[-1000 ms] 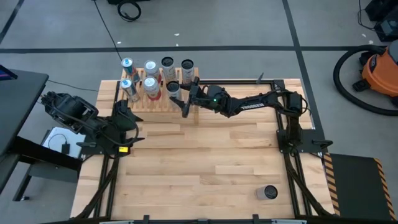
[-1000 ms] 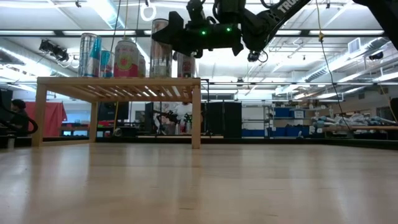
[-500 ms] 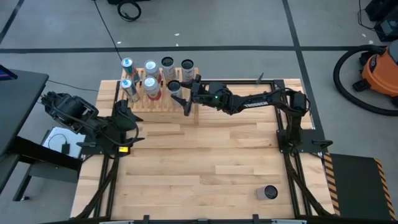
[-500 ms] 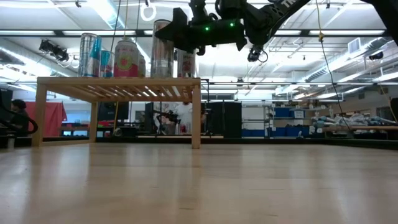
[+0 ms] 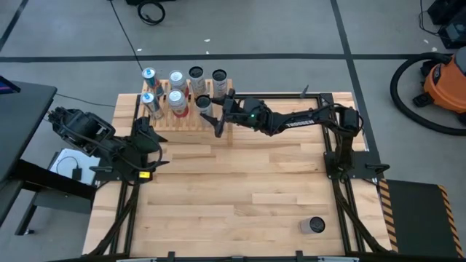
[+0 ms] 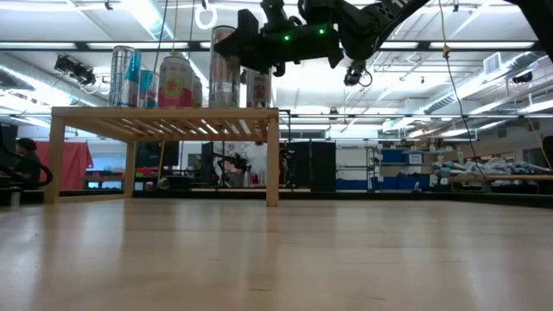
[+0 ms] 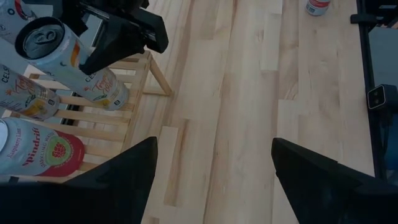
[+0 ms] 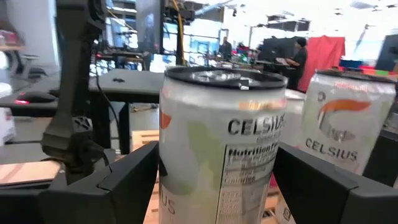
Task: Place canned beverage on shelf
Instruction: Put the white and yellow soda can on the shelf aligned with the other white and yellow soda can
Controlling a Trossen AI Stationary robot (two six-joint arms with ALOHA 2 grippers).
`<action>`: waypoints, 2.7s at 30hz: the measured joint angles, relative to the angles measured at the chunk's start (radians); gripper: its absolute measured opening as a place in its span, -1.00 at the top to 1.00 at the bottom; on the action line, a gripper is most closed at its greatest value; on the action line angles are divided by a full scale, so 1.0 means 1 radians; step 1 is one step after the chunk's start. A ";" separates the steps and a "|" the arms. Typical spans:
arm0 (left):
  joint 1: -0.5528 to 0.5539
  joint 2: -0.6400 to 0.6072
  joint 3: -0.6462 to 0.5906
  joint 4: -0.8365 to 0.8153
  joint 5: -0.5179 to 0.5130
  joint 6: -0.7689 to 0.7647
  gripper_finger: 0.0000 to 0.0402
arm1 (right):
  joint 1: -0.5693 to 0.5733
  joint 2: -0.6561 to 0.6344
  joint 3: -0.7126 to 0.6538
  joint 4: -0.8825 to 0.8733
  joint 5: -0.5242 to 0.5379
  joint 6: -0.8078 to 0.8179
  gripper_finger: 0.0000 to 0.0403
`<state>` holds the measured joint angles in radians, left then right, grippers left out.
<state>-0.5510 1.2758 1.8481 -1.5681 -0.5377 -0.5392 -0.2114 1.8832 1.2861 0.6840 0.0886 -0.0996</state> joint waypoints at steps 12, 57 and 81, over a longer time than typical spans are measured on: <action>0.000 0.000 0.000 0.000 0.000 0.000 -0.57 | 0.020 -0.027 0.000 -0.075 0.084 -0.009 -0.55; 0.000 0.000 0.000 0.000 0.000 0.001 -0.57 | 0.027 -0.103 0.000 -0.267 0.048 0.023 -0.30; 0.000 0.000 0.000 0.000 0.000 0.002 -0.57 | 0.015 -0.102 0.000 -0.282 0.047 0.074 -0.27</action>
<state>-0.5510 1.2758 1.8481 -1.5681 -0.5377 -0.5373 -0.1962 1.7809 1.2865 0.4023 0.1360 -0.0260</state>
